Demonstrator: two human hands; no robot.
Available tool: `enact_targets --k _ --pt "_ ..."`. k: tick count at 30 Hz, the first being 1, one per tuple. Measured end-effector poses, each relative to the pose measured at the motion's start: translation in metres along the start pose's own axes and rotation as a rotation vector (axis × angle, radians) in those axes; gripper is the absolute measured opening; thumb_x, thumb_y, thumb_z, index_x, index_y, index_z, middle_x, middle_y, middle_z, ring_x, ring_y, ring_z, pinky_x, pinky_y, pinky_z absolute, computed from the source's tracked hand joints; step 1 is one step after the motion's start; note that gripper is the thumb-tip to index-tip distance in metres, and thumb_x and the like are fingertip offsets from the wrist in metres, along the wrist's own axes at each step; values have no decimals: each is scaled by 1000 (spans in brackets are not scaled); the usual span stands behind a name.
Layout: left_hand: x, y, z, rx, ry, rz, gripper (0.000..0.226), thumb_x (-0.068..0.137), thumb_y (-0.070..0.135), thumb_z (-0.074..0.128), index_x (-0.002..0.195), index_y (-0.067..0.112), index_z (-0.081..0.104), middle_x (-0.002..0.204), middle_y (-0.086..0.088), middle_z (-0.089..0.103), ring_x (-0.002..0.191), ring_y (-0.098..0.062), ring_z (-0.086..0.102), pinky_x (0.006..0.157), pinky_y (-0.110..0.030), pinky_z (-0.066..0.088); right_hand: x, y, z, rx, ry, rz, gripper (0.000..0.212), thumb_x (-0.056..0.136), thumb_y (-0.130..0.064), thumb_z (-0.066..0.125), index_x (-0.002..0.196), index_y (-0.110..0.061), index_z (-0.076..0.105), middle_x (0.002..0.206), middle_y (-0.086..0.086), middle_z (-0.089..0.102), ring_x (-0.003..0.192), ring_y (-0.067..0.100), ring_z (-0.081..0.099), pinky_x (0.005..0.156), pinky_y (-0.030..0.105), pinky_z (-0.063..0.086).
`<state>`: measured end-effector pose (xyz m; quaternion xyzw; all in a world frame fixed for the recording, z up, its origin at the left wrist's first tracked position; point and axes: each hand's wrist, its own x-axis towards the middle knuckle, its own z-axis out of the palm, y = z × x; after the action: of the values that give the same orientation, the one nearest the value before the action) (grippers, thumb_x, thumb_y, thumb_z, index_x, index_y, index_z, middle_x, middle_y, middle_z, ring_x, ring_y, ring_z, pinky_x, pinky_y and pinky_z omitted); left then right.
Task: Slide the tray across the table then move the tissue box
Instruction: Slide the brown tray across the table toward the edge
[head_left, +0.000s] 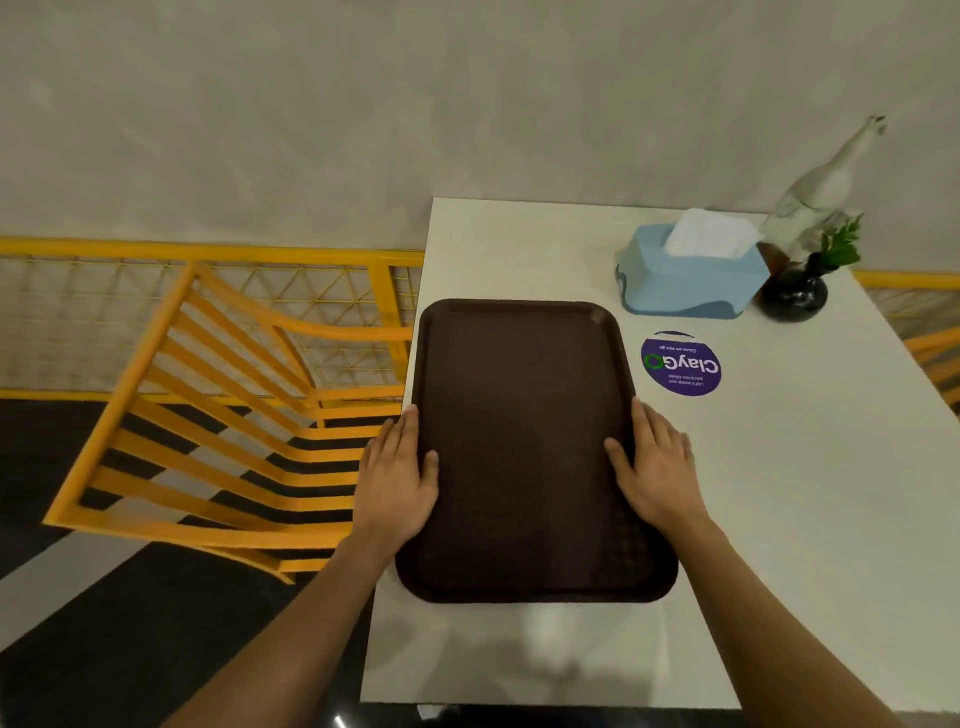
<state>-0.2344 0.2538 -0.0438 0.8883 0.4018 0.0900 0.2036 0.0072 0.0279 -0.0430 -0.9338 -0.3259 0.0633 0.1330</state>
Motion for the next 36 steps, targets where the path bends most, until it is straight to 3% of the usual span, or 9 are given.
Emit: enact_targets --k 3,10,23,36 --pt "-8 1 4 11 -5 17 64 104 35 36 160 15 14 164 -4 26 153 -22 16 124 -41 16 -10 4 0 -7 -38 23 72 103 -55 28 161 -18 7 165 9 22 151 30 18 120 56 9" --pt "-13 11 8 2 -14 21 59 105 28 32 160 16 13 166 -1 23 154 -23 11 124 -42 18 -20 16 -3 -4 -64 48 75 103 -57 23 161 -18 -1 168 6 13 154 27 7 119 58 3" --pt "-7 7 7 -147 -49 -19 59 107 29 31 161 20 9 167 3 17 154 -14 3 118 -31 16 -10 10 0 24 -64 34 73 103 -57 24 161 -19 2 168 4 14 154 28 9 120 57 4" --pt "-7 3 8 -204 -54 -17 60 106 28 35 161 22 10 166 0 20 154 -16 7 118 -33 16 -14 8 2 49 -30 39 71 103 -55 30 161 -19 8 166 4 21 153 28 14 121 57 9"
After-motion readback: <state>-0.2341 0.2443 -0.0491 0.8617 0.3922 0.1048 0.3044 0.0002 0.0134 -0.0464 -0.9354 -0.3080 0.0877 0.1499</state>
